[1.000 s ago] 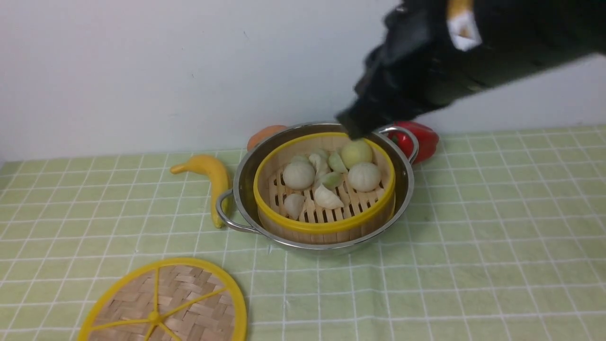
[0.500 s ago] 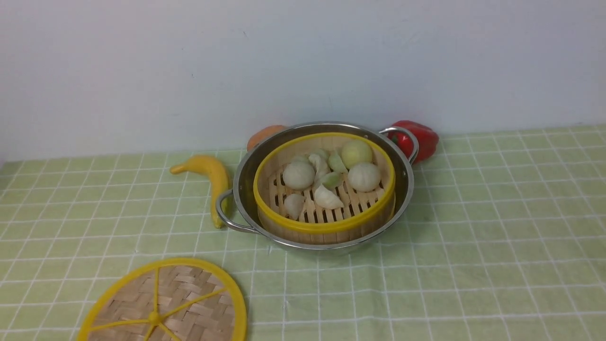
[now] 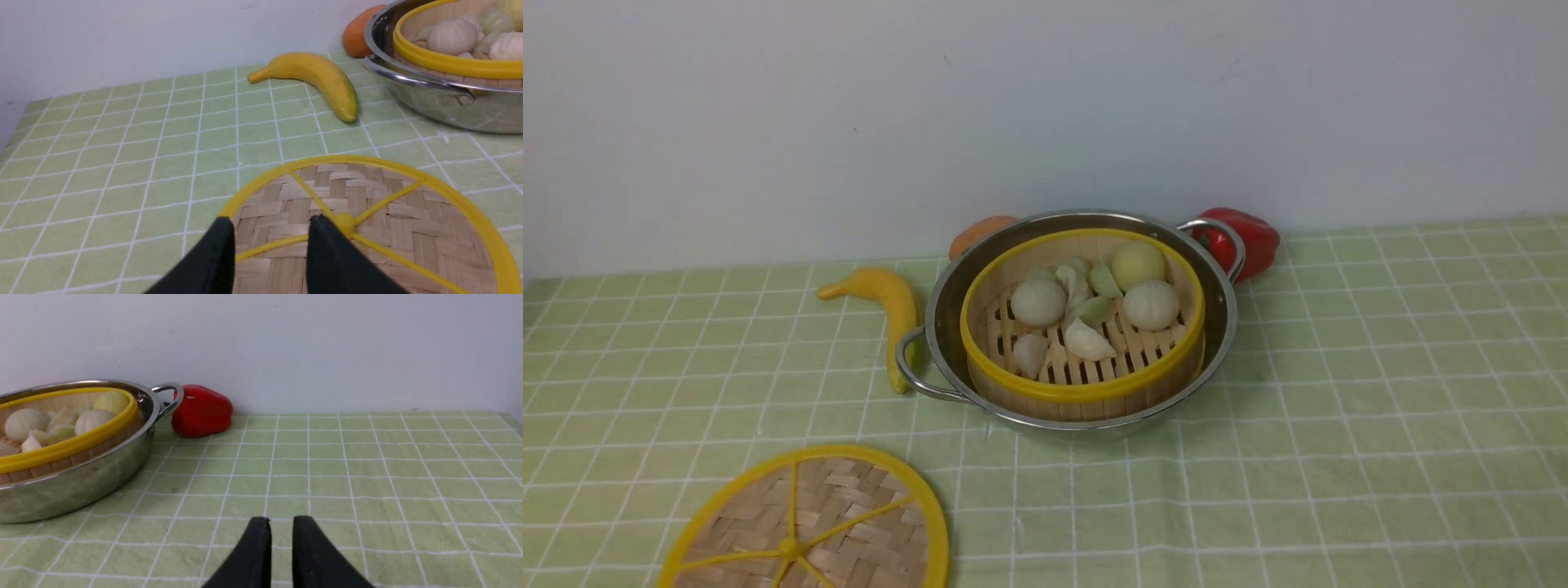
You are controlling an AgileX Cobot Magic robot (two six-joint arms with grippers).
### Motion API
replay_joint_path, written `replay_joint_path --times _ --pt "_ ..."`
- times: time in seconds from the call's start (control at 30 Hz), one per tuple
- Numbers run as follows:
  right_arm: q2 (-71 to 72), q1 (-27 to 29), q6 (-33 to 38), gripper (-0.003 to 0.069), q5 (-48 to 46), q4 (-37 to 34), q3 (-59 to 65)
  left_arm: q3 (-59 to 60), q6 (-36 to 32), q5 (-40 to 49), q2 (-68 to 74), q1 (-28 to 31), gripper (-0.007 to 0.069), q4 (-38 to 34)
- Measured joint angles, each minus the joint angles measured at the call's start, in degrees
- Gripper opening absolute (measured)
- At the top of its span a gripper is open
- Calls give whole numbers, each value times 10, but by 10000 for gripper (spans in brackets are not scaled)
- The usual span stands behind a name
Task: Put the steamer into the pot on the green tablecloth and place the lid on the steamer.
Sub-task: 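Grasp the bamboo steamer lid lying on the table by its centre knob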
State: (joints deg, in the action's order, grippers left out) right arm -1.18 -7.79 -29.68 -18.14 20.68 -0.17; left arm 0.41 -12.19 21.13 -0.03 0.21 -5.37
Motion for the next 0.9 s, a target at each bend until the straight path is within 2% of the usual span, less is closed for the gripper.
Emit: replay_joint_path --times 0.9 --pt "9 -1 15 188 -19 -9 6 0 0 -1 0 0 243 0"
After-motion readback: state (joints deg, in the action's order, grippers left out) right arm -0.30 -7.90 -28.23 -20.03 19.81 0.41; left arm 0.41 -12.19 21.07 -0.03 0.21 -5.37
